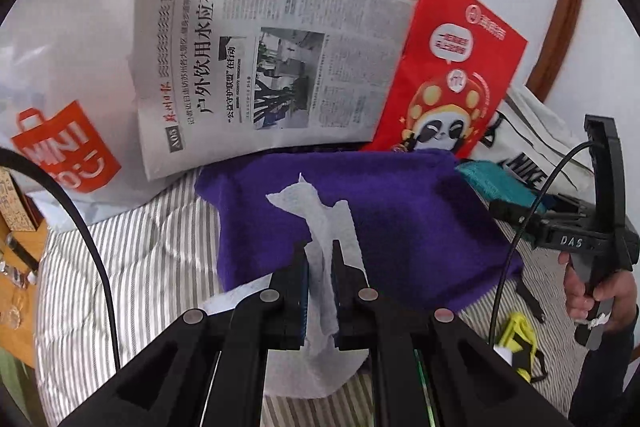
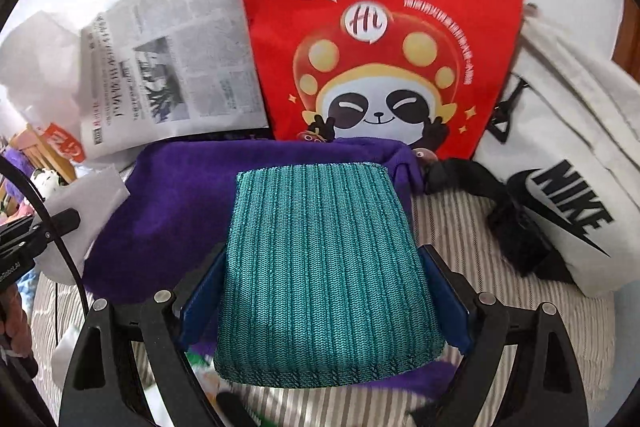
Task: Organize soft objects
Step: 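Lay the white cloth on the purple towel with left while right lays the teal cloth there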
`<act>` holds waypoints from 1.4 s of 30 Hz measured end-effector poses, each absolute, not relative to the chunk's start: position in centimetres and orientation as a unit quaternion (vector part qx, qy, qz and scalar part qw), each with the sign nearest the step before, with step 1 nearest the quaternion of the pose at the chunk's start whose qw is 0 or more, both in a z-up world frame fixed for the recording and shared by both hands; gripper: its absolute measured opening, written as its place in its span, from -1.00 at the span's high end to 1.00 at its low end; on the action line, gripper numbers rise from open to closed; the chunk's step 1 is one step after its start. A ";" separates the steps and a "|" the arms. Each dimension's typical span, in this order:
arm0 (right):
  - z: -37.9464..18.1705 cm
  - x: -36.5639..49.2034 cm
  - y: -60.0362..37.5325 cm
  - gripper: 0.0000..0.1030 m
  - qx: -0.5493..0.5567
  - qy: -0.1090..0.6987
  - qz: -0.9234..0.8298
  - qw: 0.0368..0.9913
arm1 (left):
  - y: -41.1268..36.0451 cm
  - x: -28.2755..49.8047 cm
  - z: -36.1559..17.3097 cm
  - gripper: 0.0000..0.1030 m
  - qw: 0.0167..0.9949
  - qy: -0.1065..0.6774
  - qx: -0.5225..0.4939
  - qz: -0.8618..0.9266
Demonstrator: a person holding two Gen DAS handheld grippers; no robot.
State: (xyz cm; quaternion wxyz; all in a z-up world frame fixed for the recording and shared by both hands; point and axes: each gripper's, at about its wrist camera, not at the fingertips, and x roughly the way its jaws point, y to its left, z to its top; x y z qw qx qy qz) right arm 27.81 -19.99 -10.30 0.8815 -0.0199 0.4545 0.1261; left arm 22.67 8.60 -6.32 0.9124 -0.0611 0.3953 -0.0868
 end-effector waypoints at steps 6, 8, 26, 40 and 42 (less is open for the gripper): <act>-12.8 31.0 -19.1 -0.75 -0.038 0.478 0.112 0.870 | 9.6 26.0 -8.0 0.83 0.906 0.405 -0.080 -0.091; -13.6 32.0 -19.0 -0.75 -0.042 0.488 0.104 0.866 | 10.0 27.3 -8.6 0.83 0.901 0.413 -0.090 -0.098; -17.5 34.9 -16.7 -0.77 -0.094 0.527 0.101 0.839 | 8.8 32.5 -13.1 0.83 0.876 0.476 -0.051 -0.063; -18.3 36.0 -16.5 -0.77 -0.078 0.550 0.125 0.822 | 8.2 32.6 -15.0 0.63 0.865 0.494 -0.045 -0.069; -17.6 36.4 -16.8 -0.77 -0.072 0.547 0.122 0.825 | 7.9 32.5 -14.9 0.44 0.865 0.494 -0.045 -0.072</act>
